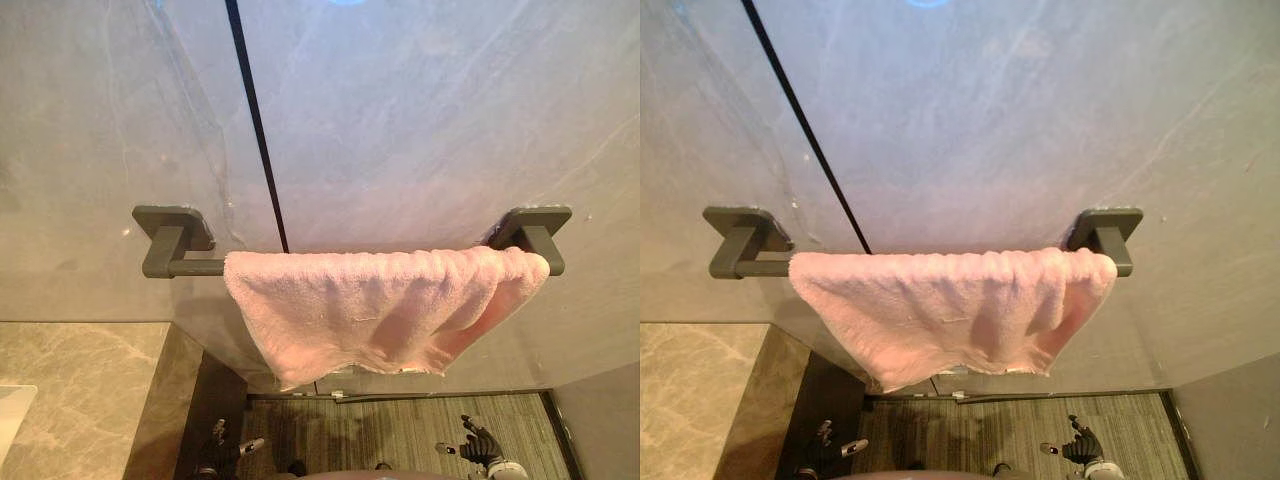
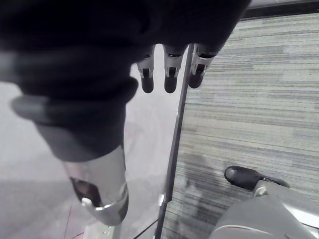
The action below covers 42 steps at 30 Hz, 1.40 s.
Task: Organize washtable
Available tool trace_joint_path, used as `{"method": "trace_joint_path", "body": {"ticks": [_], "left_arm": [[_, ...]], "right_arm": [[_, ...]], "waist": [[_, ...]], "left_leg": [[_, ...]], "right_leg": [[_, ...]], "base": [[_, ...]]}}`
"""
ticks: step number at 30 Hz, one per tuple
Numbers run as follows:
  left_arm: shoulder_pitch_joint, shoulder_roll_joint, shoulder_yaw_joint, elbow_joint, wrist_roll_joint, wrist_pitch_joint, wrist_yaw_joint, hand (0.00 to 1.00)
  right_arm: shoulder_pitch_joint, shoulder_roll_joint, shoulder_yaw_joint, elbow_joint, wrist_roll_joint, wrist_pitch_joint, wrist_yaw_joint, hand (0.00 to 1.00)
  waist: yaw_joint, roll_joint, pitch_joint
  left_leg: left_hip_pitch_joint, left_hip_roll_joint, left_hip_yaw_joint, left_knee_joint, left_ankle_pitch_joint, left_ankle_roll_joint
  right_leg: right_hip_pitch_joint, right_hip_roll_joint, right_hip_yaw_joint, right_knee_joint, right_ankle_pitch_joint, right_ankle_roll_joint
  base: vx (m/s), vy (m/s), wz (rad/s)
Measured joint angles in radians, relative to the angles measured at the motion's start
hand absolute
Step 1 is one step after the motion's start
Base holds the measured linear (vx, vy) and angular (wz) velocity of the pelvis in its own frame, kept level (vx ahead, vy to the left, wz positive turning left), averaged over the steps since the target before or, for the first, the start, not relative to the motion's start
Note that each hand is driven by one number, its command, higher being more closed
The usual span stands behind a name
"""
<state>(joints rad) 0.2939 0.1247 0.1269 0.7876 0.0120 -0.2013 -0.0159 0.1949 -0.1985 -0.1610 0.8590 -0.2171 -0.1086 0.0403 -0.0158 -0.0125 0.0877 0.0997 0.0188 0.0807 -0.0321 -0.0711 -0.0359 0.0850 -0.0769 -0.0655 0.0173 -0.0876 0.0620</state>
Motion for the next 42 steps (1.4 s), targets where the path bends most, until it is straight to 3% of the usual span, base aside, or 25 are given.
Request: {"method": "trace_joint_path", "body": {"ticks": [6,11,13,16,17,19,20,22,23,25,26,27,28,29,30,31,33,35,37,38,40,41,42], "left_arm": [[0.000,0.001,0.000,0.008,0.001,0.000,0.002,0.00],[-0.018,-0.001,0.000,0.006,0.000,0.000,0.005,0.00],[-0.075,0.000,-0.002,-0.001,0.000,0.000,0.018,0.00],[-0.091,0.001,-0.012,-0.045,0.000,0.001,0.019,0.00],[-0.107,0.000,-0.013,-0.065,0.000,-0.001,0.023,0.00],[-0.119,0.004,-0.015,-0.087,-0.001,-0.001,0.029,0.00],[-0.117,0.005,-0.015,-0.093,-0.001,-0.001,0.039,0.00],[-0.119,0.011,-0.012,-0.093,-0.003,0.001,0.043,0.00],[-0.120,0.014,-0.010,-0.093,-0.005,0.002,0.047,0.00],[-0.110,-0.021,-0.009,-0.093,-0.021,0.007,0.061,0.00],[-0.108,-0.052,-0.017,-0.093,-0.041,0.007,0.067,0.00],[-0.108,-0.077,-0.041,-0.095,-0.054,0.007,0.072,0.00],[-0.108,-0.088,-0.054,-0.096,-0.061,0.007,0.074,0.00],[-0.098,-0.095,-0.083,-0.095,-0.085,0.006,0.075,0.00],[-0.095,-0.096,-0.089,-0.095,-0.093,0.007,0.075,0.00],[-0.084,-0.105,-0.089,-0.110,-0.109,0.012,0.074,0.00],[-0.077,-0.096,-0.089,-0.136,-0.111,0.017,0.074,0.00],[-0.079,-0.091,-0.093,-0.151,-0.117,0.019,0.069,0.00],[-0.082,-0.091,-0.099,-0.147,-0.117,0.020,0.058,0.00],[-0.085,-0.091,-0.101,-0.144,-0.117,0.021,0.057,0.00],[-0.117,-0.089,-0.123,-0.126,-0.115,0.023,0.056,0.00],[-0.129,-0.084,-0.129,-0.126,-0.113,0.024,0.053,0.00],[-0.138,-0.068,-0.135,-0.123,-0.111,0.030,0.052,0.00]], "right_arm": [[0.000,-0.002,0.000,0.002,-0.009,0.001,0.000,0.00],[-0.036,-0.002,0.010,-0.003,-0.022,0.003,-0.003,0.00],[-0.060,0.002,0.029,-0.027,-0.032,0.007,-0.008,0.00],[-0.058,0.005,0.060,-0.057,-0.031,0.011,-0.015,0.00],[-0.053,0.014,0.062,-0.077,-0.031,0.010,-0.015,0.00],[-0.027,0.028,0.064,-0.099,-0.029,0.010,-0.014,0.00],[-0.029,0.032,0.071,-0.101,-0.029,0.009,-0.015,0.00],[-0.040,0.032,0.083,-0.117,-0.028,0.010,-0.014,0.00],[-0.054,0.028,0.082,-0.132,-0.027,0.010,-0.015,0.00],[-0.095,0.007,0.083,-0.141,-0.017,0.010,-0.018,0.00],[-0.105,-0.006,0.084,-0.161,-0.004,0.010,-0.018,0.00],[-0.106,-0.021,0.083,-0.189,0.008,0.008,-0.022,0.00],[-0.107,-0.029,0.083,-0.196,0.012,0.007,-0.024,0.00],[-0.118,-0.038,0.083,-0.195,0.012,0.007,-0.031,0.00],[-0.117,-0.041,0.082,-0.194,0.012,0.008,-0.038,0.00],[-0.120,-0.028,0.057,-0.188,0.012,0.012,-0.044,0.00],[-0.119,-0.028,0.044,-0.189,0.013,0.017,-0.052,0.00],[-0.112,-0.023,0.040,-0.192,0.015,0.019,-0.058,0.00],[-0.111,-0.014,0.038,-0.172,0.022,0.020,-0.057,0.00],[-0.111,-0.013,0.035,-0.166,0.026,0.021,-0.058,0.00],[-0.114,-0.011,0.000,-0.137,0.037,0.026,-0.060,0.00],[-0.116,-0.005,-0.017,-0.115,0.041,0.031,-0.060,0.00],[-0.126,0.008,-0.022,-0.094,0.045,0.032,-0.060,0.00]], "waist": [[0.001,0.007,0.005],[0.019,0.002,0.031],[0.025,-0.016,0.076],[0.029,-0.012,0.078],[0.028,-0.013,0.079],[0.030,-0.014,0.074],[0.039,-0.031,0.055],[0.048,-0.054,0.039],[0.061,-0.066,0.034],[0.090,-0.048,0.040],[0.105,-0.028,0.045],[0.102,0.007,0.051],[0.095,0.028,0.059],[0.080,0.045,0.076],[0.076,0.043,0.079],[0.082,0.030,0.089],[0.082,0.014,0.089],[0.075,0.008,0.087],[0.030,0.027,0.074],[0.021,0.034,0.070],[-0.003,0.070,0.045],[-0.009,0.078,0.039],[-0.006,0.068,0.039]], "left_leg": [[0.002,0.000,0.010,0.003,0.000,0.000],[-0.041,0.013,0.065,0.035,-0.004,0.003],[-0.118,0.018,0.069,0.130,-0.030,0.007],[-0.200,0.047,0.058,0.227,-0.062,0.011],[-0.222,0.049,0.022,0.258,-0.063,0.011],[-0.267,0.047,-0.045,0.300,-0.060,0.005],[-0.302,0.046,-0.064,0.322,-0.053,-0.007],[-0.367,0.037,-0.091,0.364,-0.039,-0.025],[-0.411,0.037,-0.101,0.394,-0.026,-0.043],[-0.430,0.063,-0.108,0.357,0.040,-0.065],[-0.439,0.078,-0.115,0.325,0.086,-0.071],[-0.455,0.100,-0.143,0.300,0.131,-0.081],[-0.456,0.112,-0.161,0.280,0.161,-0.088],[-0.437,0.121,-0.178,0.170,0.289,-0.116],[-0.425,0.122,-0.175,0.116,0.345,-0.112],[-0.426,0.104,-0.139,0.211,0.273,-0.123],[-0.444,0.073,-0.102,0.356,0.175,-0.075],[-0.405,0.074,-0.028,0.518,0.046,-0.067],[-0.272,0.115,0.019,0.515,-0.060,-0.063],[-0.240,0.121,0.029,0.473,-0.070,-0.064],[-0.132,0.120,0.030,0.220,-0.055,-0.093],[-0.104,0.124,0.024,0.115,-0.035,-0.106],[-0.089,0.117,0.013,0.061,-0.002,-0.105]], "right_leg": [[-0.011,0.000,0.012,0.016,0.000,0.000],[-0.103,0.005,0.070,0.099,-0.010,0.001],[-0.179,0.002,0.083,0.187,-0.030,0.009],[-0.226,0.009,0.106,0.262,-0.041,0.025],[-0.265,-0.003,0.122,0.445,-0.108,0.024],[-0.262,-0.035,0.143,0.648,-0.154,0.056],[-0.253,-0.049,0.179,0.697,-0.165,0.075],[-0.216,-0.081,0.230,0.666,-0.166,0.079],[-0.168,-0.071,0.261,0.574,-0.226,0.105],[-0.122,-0.053,0.247,0.440,-0.289,0.082],[-0.100,-0.033,0.212,0.385,-0.317,0.047],[-0.101,0.001,0.167,0.375,-0.331,0.017],[-0.103,0.023,0.145,0.379,-0.326,0.010],[-0.108,0.051,0.090,0.380,-0.304,-0.028],[-0.111,0.052,0.062,0.377,-0.298,-0.041],[-0.128,0.040,0.017,0.388,-0.285,-0.081],[-0.145,0.012,-0.019,0.390,-0.273,-0.098],[-0.161,-0.012,-0.062,0.380,-0.240,-0.105],[-0.161,-0.011,-0.131,0.351,-0.208,-0.106],[-0.162,-0.011,-0.150,0.347,-0.204,-0.103],[-0.185,-0.003,-0.202,0.326,-0.177,-0.088],[-0.186,0.007,-0.225,0.297,-0.152,-0.082],[-0.182,0.004,-0.236,0.278,-0.126,-0.076]], "base": [[-0.03,-0.005,-0.06],[-0.08,-0.004,-0.31],[-0.14,-0.040,-0.09],[-0.14,0.017,0.24],[-0.05,-0.022,0.62],[-0.06,-0.136,0.99],[-0.05,-0.289,0.93],[-0.06,-0.281,0.56],[-0.22,-0.341,0.42],[-0.29,-0.356,0.30],[-0.30,-0.309,0.51],[-0.32,-0.316,0.71],[-0.36,-0.299,1.11],[-0.31,-0.217,1.00],[-0.42,-0.261,1.17],[-0.32,-0.182,0.79],[-0.26,-0.144,0.61],[-0.27,-0.110,0.61],[-0.18,-0.012,0.88],[-0.12,0.060,0.99],[-0.12,0.093,0.85],[-0.16,0.139,0.55],[-0.19,0.159,0.38]]}}
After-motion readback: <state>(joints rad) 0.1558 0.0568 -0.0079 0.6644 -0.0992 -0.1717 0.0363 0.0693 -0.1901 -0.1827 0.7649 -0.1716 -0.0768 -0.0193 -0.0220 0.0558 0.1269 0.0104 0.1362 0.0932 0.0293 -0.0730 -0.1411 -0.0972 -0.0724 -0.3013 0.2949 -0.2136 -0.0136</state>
